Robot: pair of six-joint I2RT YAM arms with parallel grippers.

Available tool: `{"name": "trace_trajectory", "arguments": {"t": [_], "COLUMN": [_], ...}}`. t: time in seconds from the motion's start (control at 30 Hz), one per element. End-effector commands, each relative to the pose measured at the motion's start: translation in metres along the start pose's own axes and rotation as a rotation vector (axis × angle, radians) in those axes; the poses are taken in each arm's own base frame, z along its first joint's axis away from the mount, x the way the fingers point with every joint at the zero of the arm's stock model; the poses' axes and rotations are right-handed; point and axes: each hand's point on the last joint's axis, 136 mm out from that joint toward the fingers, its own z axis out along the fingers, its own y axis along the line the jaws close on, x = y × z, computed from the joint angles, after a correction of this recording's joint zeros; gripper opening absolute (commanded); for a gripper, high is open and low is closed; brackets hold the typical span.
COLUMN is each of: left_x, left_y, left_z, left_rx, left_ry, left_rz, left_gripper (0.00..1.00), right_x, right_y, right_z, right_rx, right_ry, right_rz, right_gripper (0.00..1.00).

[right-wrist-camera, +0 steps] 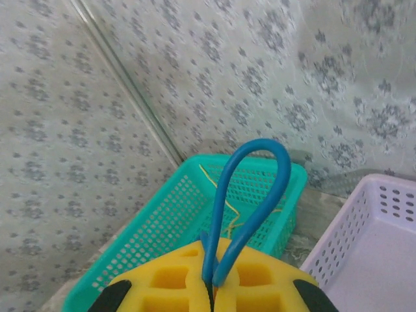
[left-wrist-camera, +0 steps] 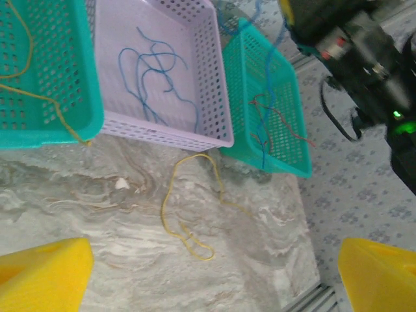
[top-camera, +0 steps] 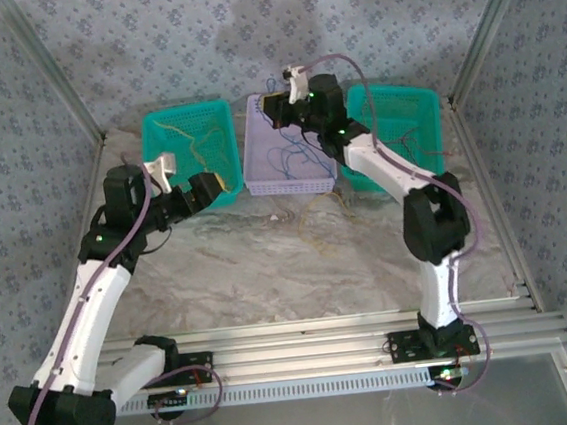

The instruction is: Untangle the cables

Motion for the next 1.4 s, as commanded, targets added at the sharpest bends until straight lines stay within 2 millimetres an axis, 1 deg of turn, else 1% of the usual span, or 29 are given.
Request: {"name": "trace_trajectory", "arguments": {"t": [0.0, 0.13, 0.23, 0.3, 0.37, 0.47, 0.57, 0.63, 0.7, 0.73, 0.8, 0.9, 0.97, 1.1, 1.2, 1.27, 1.33, 1.37], "left_x": [0.004, 0.009, 0.013, 0.015, 0.017, 0.019, 0.021, 0.022, 0.023, 0.024, 0.024, 0.024, 0.026, 0.026, 0.027, 0.027, 0.026, 0.026], "left_y": [0.012, 0.021, 0.027, 0.031, 0.034, 0.035, 0.035, 0.035, 0.036, 0.036, 0.035, 0.035, 0.036, 0.036, 0.038, 0.039, 0.040, 0.041], "left_z": [-0.011, -0.012, -0.011, -0.009, -0.008, -0.006, -0.005, -0.005, -0.002, -0.002, -0.001, -0.001, 0.000, 0.000, 0.001, 0.001, 0.001, 0.001], "left_rx": [-0.068, -0.096, -0.108, -0.115, -0.119, -0.117, -0.112, -0.107, -0.101, -0.098, -0.094, -0.093, -0.094, -0.094, -0.100, -0.104, -0.111, -0.120], "left_ry": [-0.014, -0.018, -0.015, -0.011, -0.006, 0.002, 0.008, 0.013, 0.021, 0.024, 0.028, 0.027, 0.032, 0.034, 0.037, 0.039, 0.038, 0.036], "left_rz": [0.070, 0.096, 0.102, 0.105, 0.107, 0.110, 0.113, 0.114, 0.112, 0.111, 0.112, 0.114, 0.114, 0.116, 0.116, 0.115, 0.116, 0.117], "left_gripper": [0.99, 1.00, 1.00, 1.00, 1.00, 1.00, 1.00, 1.00, 1.00, 1.00, 1.00, 1.00, 1.00, 1.00, 0.99, 1.00, 1.00, 1.00], "right_x": [-0.002, 0.010, 0.020, 0.031, 0.047, 0.075, 0.098, 0.106, 0.108, 0.106, 0.099, 0.083, 0.068, 0.038, 0.015, 0.001, -0.005, -0.004], "right_y": [-0.010, -0.036, -0.054, -0.067, -0.081, -0.101, -0.119, -0.127, -0.129, -0.127, -0.123, -0.110, -0.103, -0.088, -0.075, -0.065, -0.059, -0.055], "right_z": [0.024, 0.054, 0.072, 0.081, 0.089, 0.094, 0.092, 0.089, 0.086, 0.084, 0.079, 0.071, 0.062, 0.042, 0.021, 0.001, -0.020, -0.031], "right_rx": [-0.030, -0.004, 0.015, 0.036, 0.059, 0.102, 0.168, 0.197, 0.218, 0.214, 0.223, 0.221, 0.230, 0.246, 0.261, 0.287, 0.321, 0.337], "right_ry": [-0.031, 0.004, 0.024, 0.047, 0.077, 0.120, 0.146, 0.165, 0.175, 0.176, 0.174, 0.164, 0.144, 0.094, 0.058, 0.037, 0.037, 0.050], "right_rz": [-0.027, -0.040, -0.030, -0.018, 0.013, 0.044, 0.069, 0.086, 0.094, 0.092, 0.079, 0.053, 0.041, -0.003, -0.031, -0.049, -0.059, -0.069], "right_gripper": [0.00, 0.00, 0.00, 0.00, 0.00, 0.00, 0.00, 0.00, 0.01, 0.06, 0.20, 0.42, 0.51, 0.59, 0.62, 0.64, 0.67, 0.68]}}
